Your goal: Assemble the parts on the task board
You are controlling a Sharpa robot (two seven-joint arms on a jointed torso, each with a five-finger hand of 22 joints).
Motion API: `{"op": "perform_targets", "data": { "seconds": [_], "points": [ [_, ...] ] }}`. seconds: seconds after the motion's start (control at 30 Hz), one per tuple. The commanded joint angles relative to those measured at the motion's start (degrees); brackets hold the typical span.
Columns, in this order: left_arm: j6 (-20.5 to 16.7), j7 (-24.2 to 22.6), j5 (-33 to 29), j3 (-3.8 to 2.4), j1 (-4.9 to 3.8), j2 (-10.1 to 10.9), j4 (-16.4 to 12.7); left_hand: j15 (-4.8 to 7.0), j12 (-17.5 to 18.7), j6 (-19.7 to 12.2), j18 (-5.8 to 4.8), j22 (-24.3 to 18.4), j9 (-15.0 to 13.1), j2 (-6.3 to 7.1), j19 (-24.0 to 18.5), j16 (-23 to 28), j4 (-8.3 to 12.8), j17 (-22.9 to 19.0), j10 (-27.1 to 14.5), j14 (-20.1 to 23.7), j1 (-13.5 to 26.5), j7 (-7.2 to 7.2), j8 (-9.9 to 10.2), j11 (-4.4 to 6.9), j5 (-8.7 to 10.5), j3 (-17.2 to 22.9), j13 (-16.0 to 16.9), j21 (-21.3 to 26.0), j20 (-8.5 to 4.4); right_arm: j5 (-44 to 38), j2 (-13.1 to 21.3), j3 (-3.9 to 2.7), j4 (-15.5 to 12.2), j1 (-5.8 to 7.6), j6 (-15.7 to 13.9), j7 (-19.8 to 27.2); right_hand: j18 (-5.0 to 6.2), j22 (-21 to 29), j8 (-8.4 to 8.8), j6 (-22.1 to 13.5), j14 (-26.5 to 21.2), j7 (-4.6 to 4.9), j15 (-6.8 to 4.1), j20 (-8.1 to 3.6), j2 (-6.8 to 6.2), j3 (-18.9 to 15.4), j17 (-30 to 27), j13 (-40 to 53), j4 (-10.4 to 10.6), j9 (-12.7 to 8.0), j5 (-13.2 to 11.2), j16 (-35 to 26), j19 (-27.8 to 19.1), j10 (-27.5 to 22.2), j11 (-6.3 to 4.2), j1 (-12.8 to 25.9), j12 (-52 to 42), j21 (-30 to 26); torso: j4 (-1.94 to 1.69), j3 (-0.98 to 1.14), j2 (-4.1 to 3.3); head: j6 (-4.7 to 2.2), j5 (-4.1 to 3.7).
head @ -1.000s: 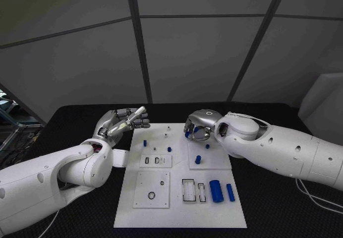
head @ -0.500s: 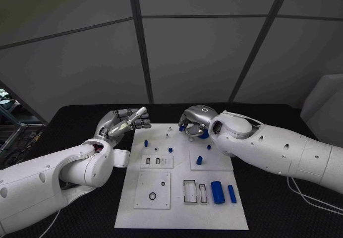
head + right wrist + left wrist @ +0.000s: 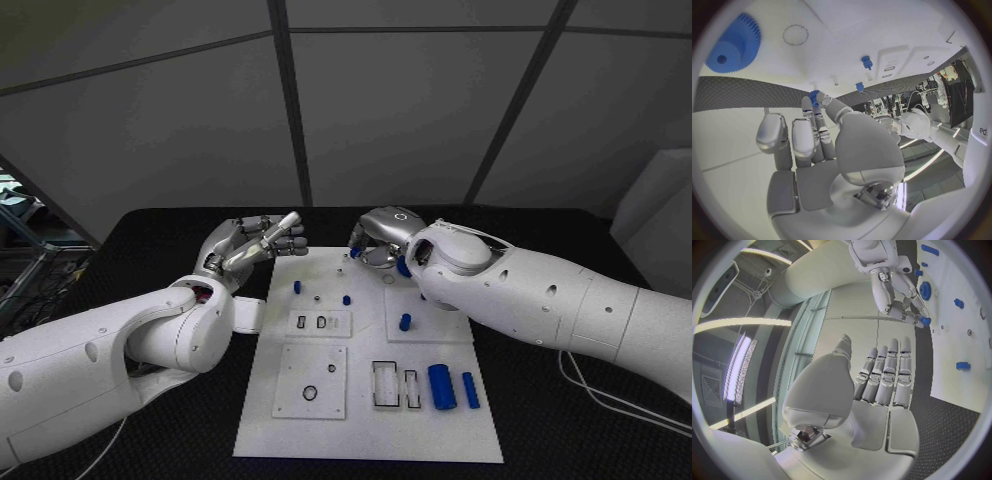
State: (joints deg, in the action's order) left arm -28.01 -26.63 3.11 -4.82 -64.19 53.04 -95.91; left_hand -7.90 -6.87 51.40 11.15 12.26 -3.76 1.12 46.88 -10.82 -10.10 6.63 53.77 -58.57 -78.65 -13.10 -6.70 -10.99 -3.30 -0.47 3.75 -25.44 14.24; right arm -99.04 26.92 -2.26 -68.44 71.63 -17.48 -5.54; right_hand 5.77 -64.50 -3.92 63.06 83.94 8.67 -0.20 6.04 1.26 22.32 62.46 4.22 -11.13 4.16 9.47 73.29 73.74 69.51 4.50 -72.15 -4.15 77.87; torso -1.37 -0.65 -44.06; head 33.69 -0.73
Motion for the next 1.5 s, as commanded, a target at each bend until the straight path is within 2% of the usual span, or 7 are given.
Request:
{"op": "perform_targets", "data": {
  "seconds": [0.03,0.5,0.6,0.7,0.87,1.27,1.5],
  "points": [
    [0.69,-0.28,0.39,-0.09,-0.21,-0.05,-0.05,-0.45,0.32,-0.11,-0.87,0.05,0.06,-0.59,0.06,0.25,0.29,0.05,-0.15,0.13,0.12,-0.95,0.35,-0.20,-0.03,0.02,-0.08,-0.33,0.06,0.04,-0.51,-0.05,0.70,0.22,-1.05,0.83,-0.65,-0.05,-0.20,0.24,2.16,0.08,0.20,0.15,-0.45,0.26,0.04,-0.07,-0.07,0.05,0.03,0.39,0.38,0.13,0.23,-0.16,0.39,0.19,0.05,0.00,-0.09,0.05,0.15],
    [0.80,-0.24,0.39,-0.10,-0.63,-0.38,0.01,-0.46,0.35,-0.09,-0.88,0.05,0.06,-0.62,0.01,0.31,0.32,0.06,-0.14,0.16,0.12,-0.95,0.38,-0.20,-0.03,0.01,-0.08,-0.34,0.07,0.04,-3.10,-0.05,4.18,0.31,-0.03,1.82,-0.66,-0.12,-0.17,0.24,2.15,0.09,0.22,0.18,-0.55,0.39,0.12,-0.08,0.09,0.04,0.02,0.49,0.37,0.10,0.25,-0.09,0.40,0.25,-0.01,0.01,-0.20,0.16,0.28],
    [0.83,-0.24,0.39,-0.10,-0.78,-0.51,0.01,-0.46,0.35,-0.09,-0.88,0.05,0.06,-0.62,0.01,0.31,0.32,0.06,-0.14,0.16,0.12,-0.95,0.38,-0.20,-0.03,0.01,-0.08,-0.34,0.07,0.04,-3.67,-0.04,4.89,0.31,0.35,1.99,-0.65,-0.15,-0.12,0.21,2.13,0.11,0.25,0.20,-0.66,0.51,0.20,-0.09,0.23,0.03,0.03,0.60,0.34,0.05,0.27,-0.03,0.42,0.29,-0.17,-0.05,-0.15,0.33,0.23],
    [0.84,-0.24,0.39,-0.10,-0.86,-0.53,0.04,-0.46,0.35,-0.09,-0.88,0.05,0.06,-0.62,0.01,0.31,0.32,0.06,-0.14,0.16,0.12,-0.95,0.38,-0.20,-0.03,0.01,-0.08,-0.34,0.07,0.04,-4.09,-0.04,5.41,0.31,0.59,2.10,-0.65,-0.15,-0.12,0.21,2.13,0.11,0.25,0.20,-0.66,0.51,0.20,-0.09,0.23,0.03,0.03,0.60,0.34,0.05,0.27,-0.03,0.42,0.29,-0.02,0.04,-0.16,0.41,0.45],
    [0.89,-0.25,0.39,-0.10,-1.02,-0.53,0.07,-0.46,0.35,-0.09,-0.88,0.05,0.06,-0.62,0.01,0.31,0.32,0.06,-0.14,0.16,0.12,-0.95,0.38,-0.20,-0.03,0.01,-0.08,-0.34,0.07,0.08,-4.70,-0.04,6.13,0.31,1.19,2.28,-0.66,-0.21,-0.07,0.16,2.10,0.14,0.28,0.23,-0.77,0.61,0.17,-0.11,0.36,0.01,0.01,0.63,0.33,-0.01,0.30,0.04,0.44,0.34,0.06,0.03,-0.18,0.41,0.52],
    [1.01,-0.24,0.39,-0.10,-1.24,-0.62,0.10,-0.48,0.39,-0.06,-0.88,0.06,0.04,-0.67,-0.08,0.43,0.39,0.07,-0.12,0.21,0.11,-0.95,0.44,-0.20,-0.02,-0.03,-0.06,-0.35,0.09,0.13,-5.83,-0.03,7.73,0.31,3.13,2.29,-0.64,-0.16,0.02,0.04,1.99,0.19,0.33,0.28,-1.01,0.78,-0.07,-0.14,0.64,-0.02,-0.07,0.57,0.20,-0.18,0.37,0.20,0.48,0.35,0.02,0.04,-0.19,0.66,0.46],
    [1.11,-0.21,0.39,-0.10,-1.39,-0.65,0.11,-0.48,0.39,-0.06,-0.88,0.06,0.04,-0.67,-0.08,0.43,0.39,0.07,-0.12,0.21,0.11,-0.95,0.44,-0.20,-0.02,-0.03,-0.06,-0.35,0.09,0.14,-6.50,-0.02,8.67,0.31,4.10,2.27,-0.49,0.51,0.41,-1.43,1.50,0.79,0.85,0.65,-2.21,1.39,-1.13,-0.45,1.52,-0.30,-0.21,0.16,-0.61,-2.42,0.97,0.63,0.70,0.10,0.07,0.04,-0.21,0.71,0.53]
  ]
}}
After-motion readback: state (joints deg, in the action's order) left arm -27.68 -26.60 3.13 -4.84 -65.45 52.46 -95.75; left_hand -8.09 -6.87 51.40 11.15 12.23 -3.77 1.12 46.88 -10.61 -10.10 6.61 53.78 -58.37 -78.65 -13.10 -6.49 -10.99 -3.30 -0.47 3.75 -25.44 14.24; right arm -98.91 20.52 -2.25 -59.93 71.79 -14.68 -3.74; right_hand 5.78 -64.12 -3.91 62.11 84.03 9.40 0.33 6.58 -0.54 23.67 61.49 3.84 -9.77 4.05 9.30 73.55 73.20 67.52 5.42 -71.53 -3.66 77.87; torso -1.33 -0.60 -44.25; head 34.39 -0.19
